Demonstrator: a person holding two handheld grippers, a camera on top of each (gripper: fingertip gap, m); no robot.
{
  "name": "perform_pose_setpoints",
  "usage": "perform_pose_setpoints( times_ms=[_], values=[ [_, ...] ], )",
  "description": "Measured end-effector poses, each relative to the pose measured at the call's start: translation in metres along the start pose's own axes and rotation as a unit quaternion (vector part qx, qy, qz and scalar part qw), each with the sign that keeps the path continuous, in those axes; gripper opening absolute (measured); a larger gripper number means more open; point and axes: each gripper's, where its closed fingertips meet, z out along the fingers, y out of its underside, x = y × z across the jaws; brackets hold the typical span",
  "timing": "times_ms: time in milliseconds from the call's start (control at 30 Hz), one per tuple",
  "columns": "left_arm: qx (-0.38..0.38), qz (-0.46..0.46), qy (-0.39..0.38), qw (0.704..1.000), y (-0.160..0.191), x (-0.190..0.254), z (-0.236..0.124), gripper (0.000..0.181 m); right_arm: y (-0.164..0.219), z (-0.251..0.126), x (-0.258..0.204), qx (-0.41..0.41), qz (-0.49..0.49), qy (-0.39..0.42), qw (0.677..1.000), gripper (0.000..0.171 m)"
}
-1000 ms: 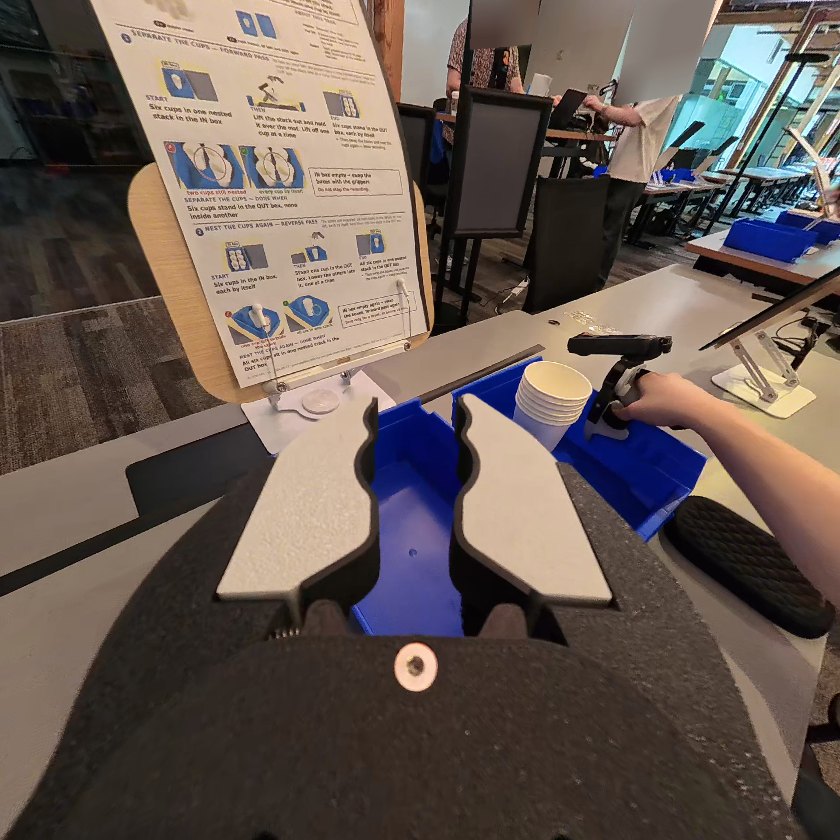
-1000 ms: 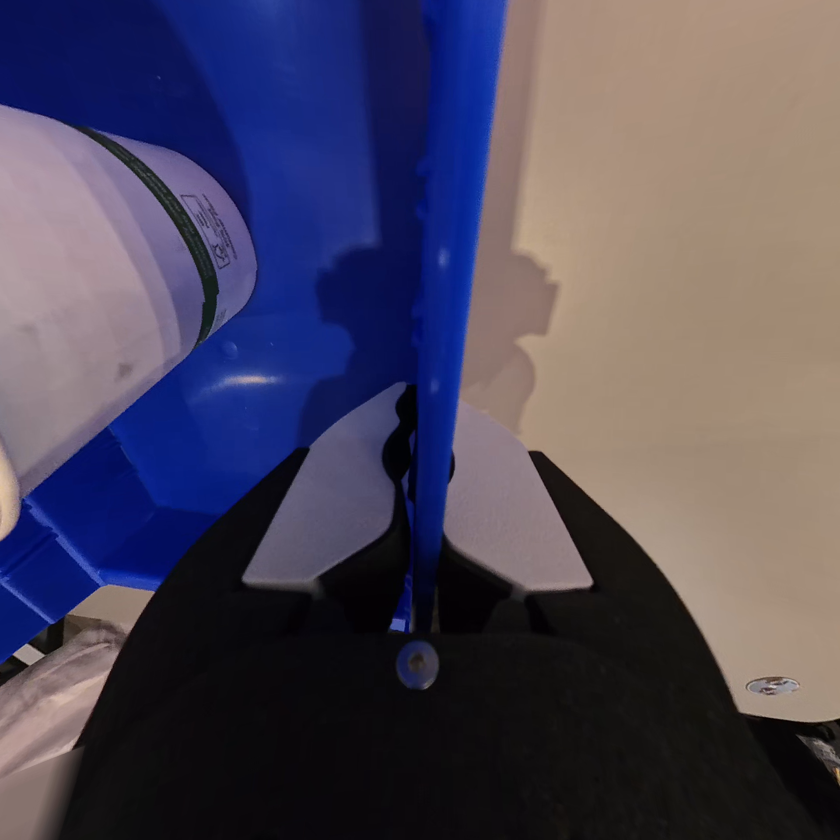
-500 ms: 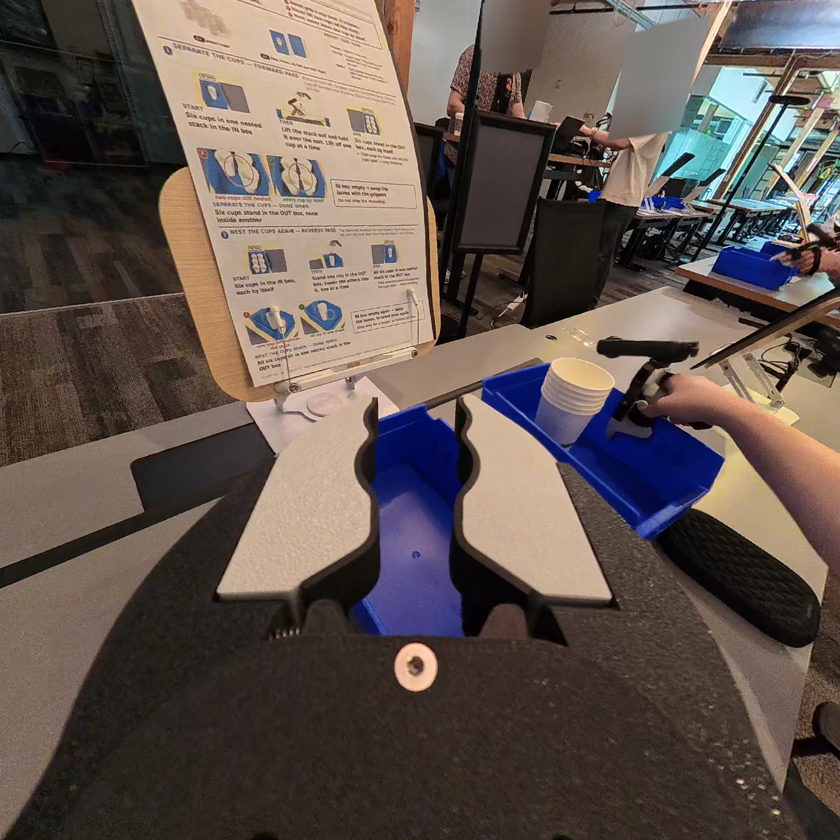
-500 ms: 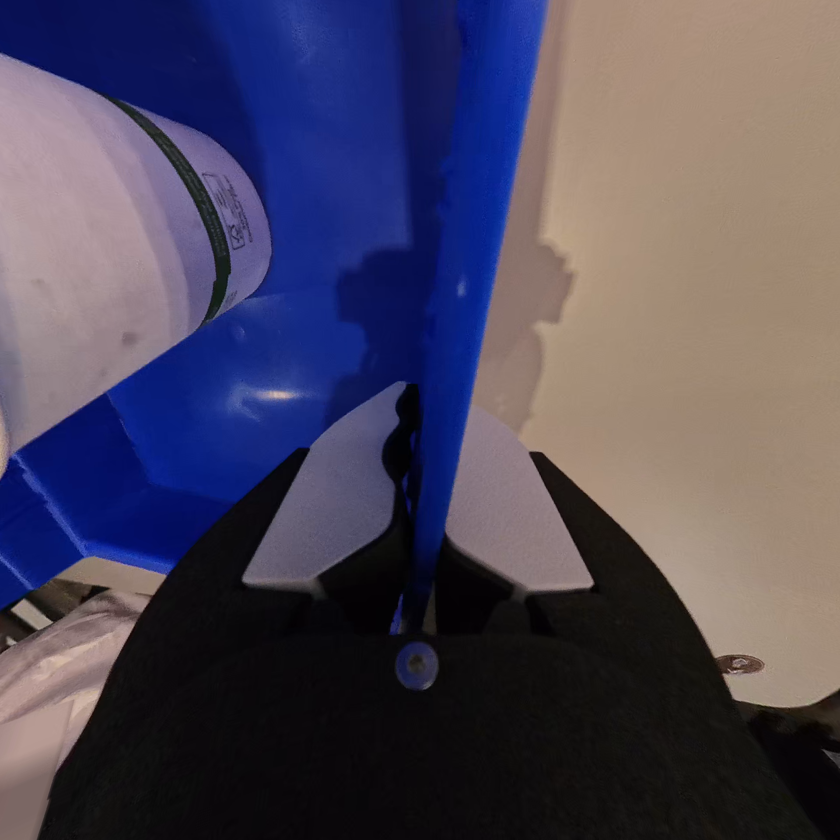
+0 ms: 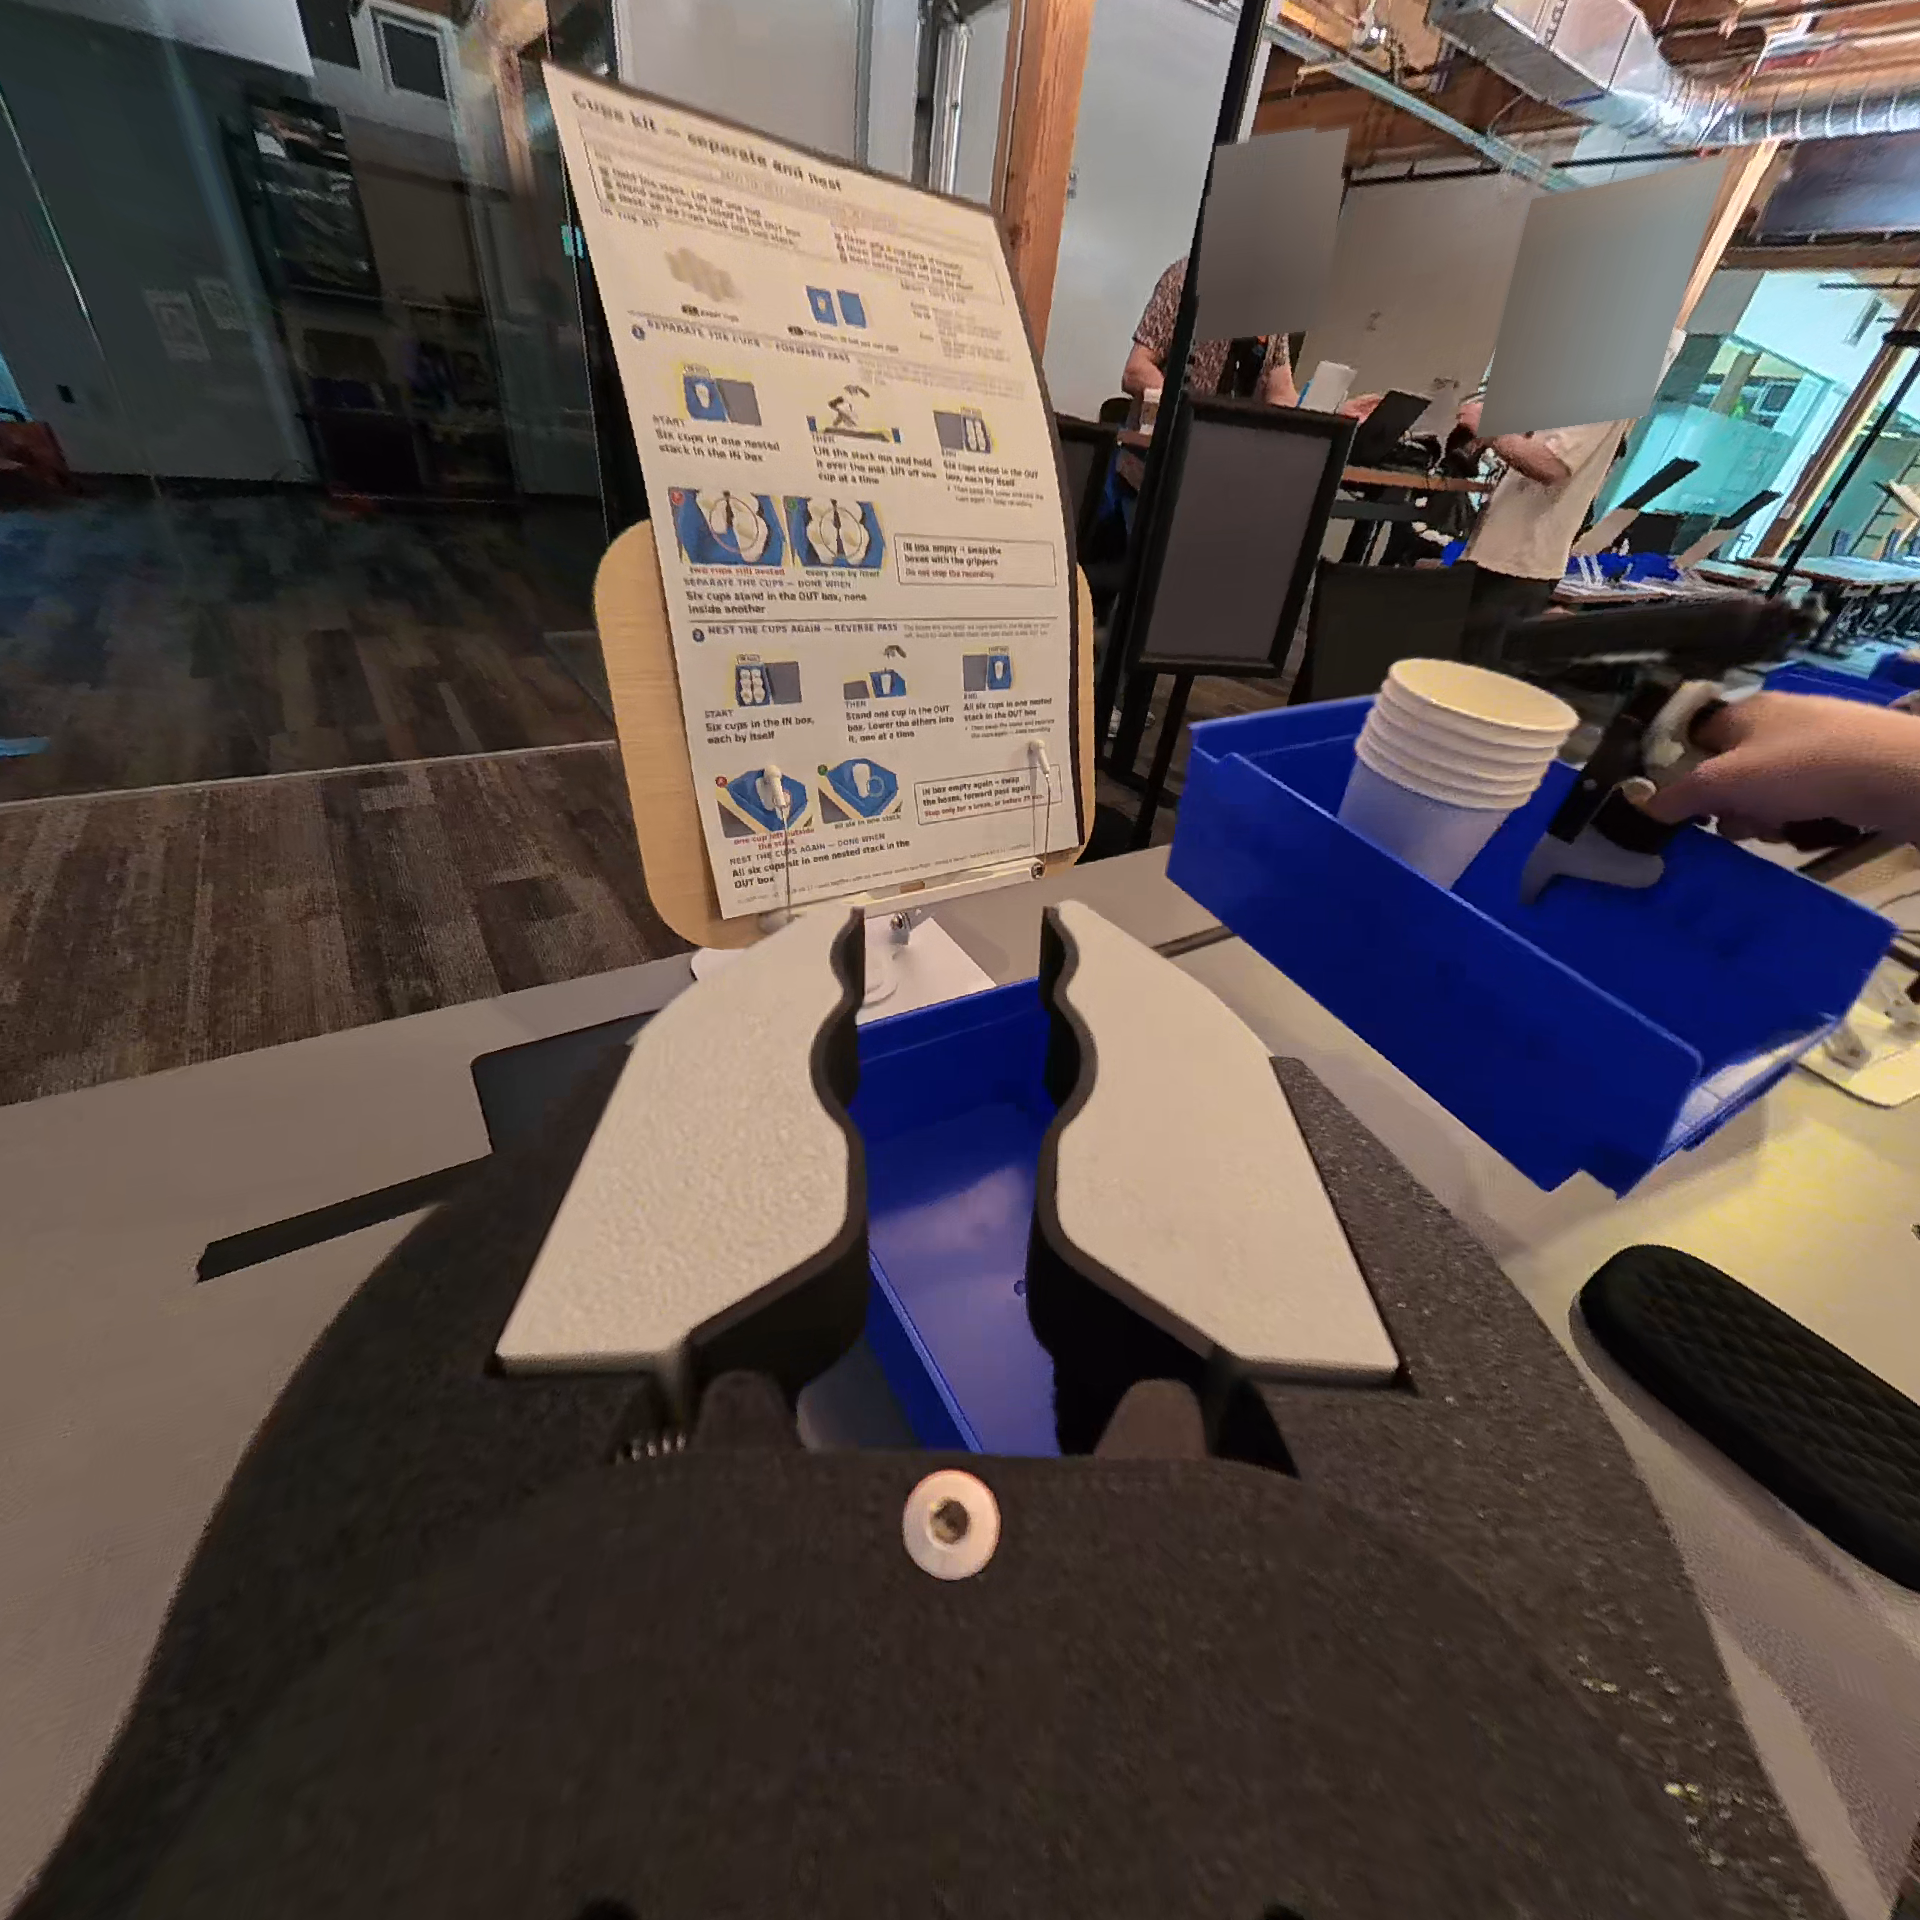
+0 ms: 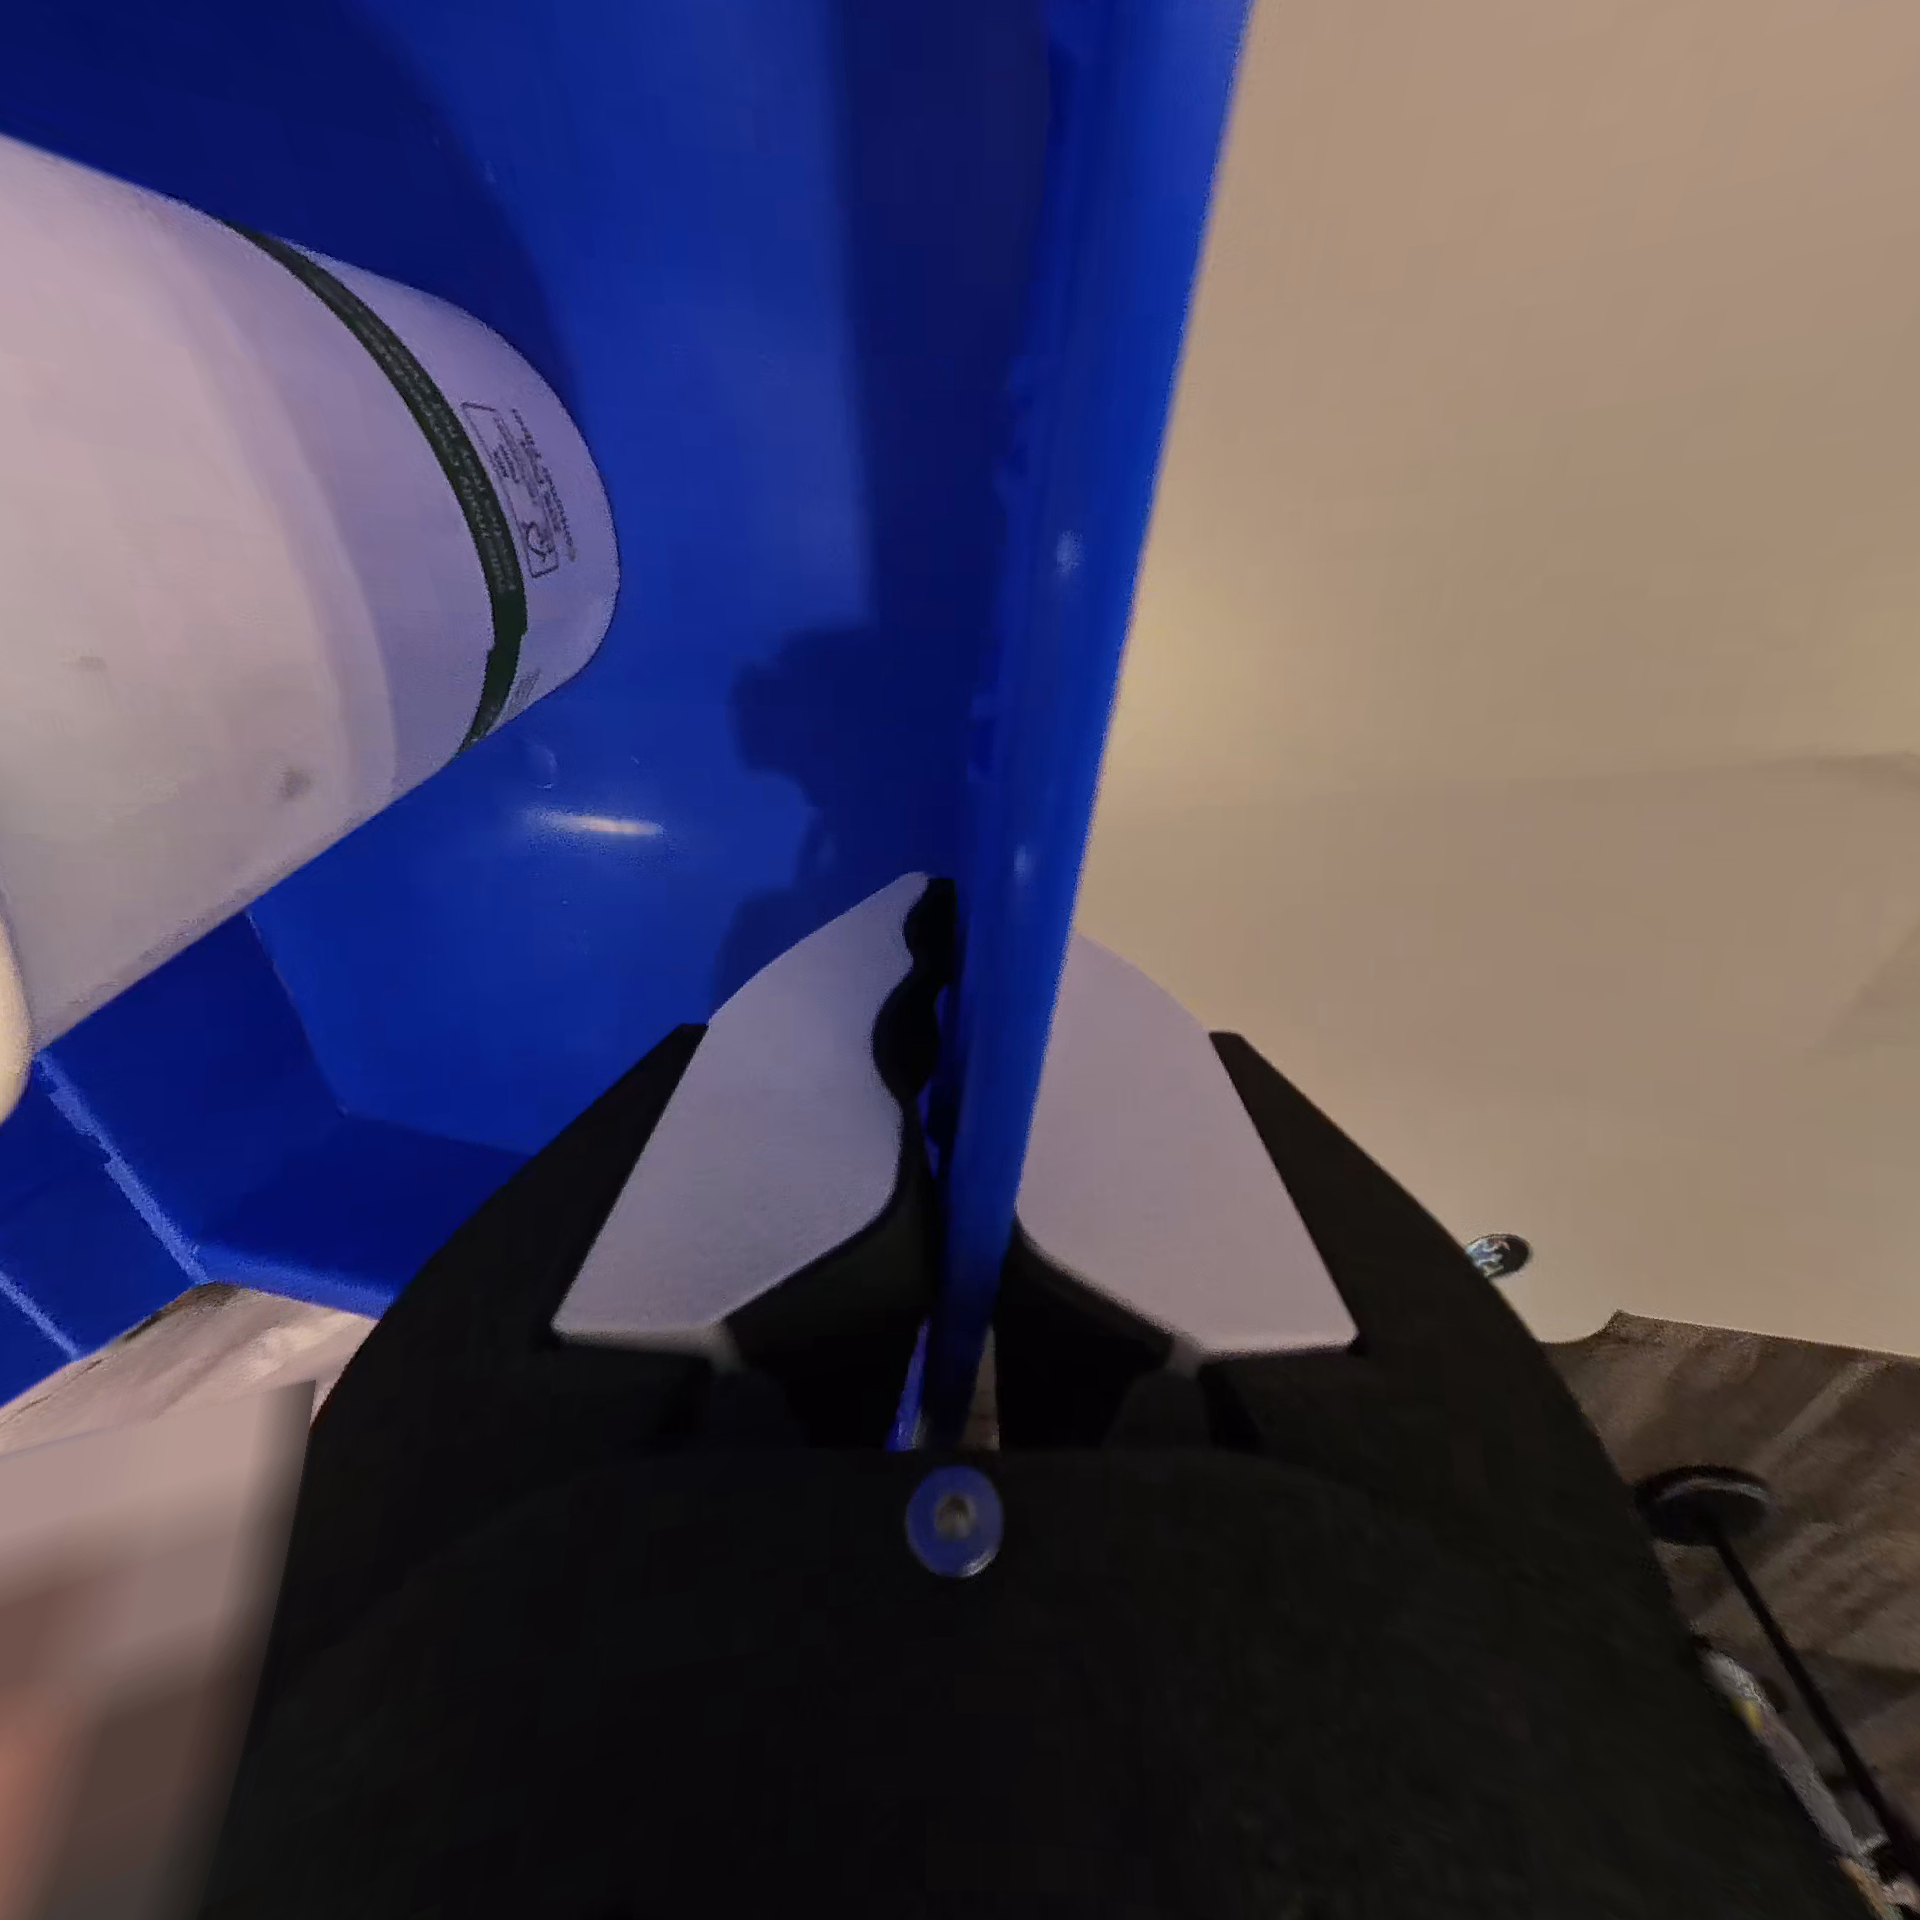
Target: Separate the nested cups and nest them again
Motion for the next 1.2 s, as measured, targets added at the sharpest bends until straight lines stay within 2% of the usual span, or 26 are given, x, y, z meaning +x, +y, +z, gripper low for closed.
perform_pose_setpoints(
  times_ms=[133,267,500,700,933,1067,1200],
  values=[
    [0.017,0.012,0.011,1.0,-0.007,0.015,-0.013,0.029,-0.02,-0.024,-0.078,-0.006,-0.064,-0.006,0.998,0.005],
    [0.02,0.033,-0.029,0.999,-0.011,0.017,-0.032,0.028,-0.043,-0.022,-0.172,-0.015,-0.137,-0.024,0.99,0.004],
    [0.075,0.049,-0.102,0.991,-0.029,0.012,-0.092,0.028,-0.071,0.027,-0.34,-0.048,-0.259,-0.092,0.96,0.004],
    [0.132,0.058,-0.094,0.985,-0.043,0.026,-0.122,0.024,-0.084,0.078,-0.453,-0.07,-0.33,-0.112,0.935,0.005],
    [0.106,0.06,-0.083,0.989,-0.037,0.026,-0.108,0.024,-0.085,0.127,-0.542,-0.078,-0.36,-0.137,0.92,0.005],
    [0.086,0.063,-0.073,0.992,-0.031,0.027,-0.098,0.024,-0.081,0.159,-0.568,-0.081,-0.359,-0.135,0.92,0.005],
    [0.072,0.064,-0.068,0.993,-0.027,0.027,-0.092,0.024,-0.076,0.199,-0.575,-0.09,-0.351,-0.126,0.923,0.005]
  ],
)
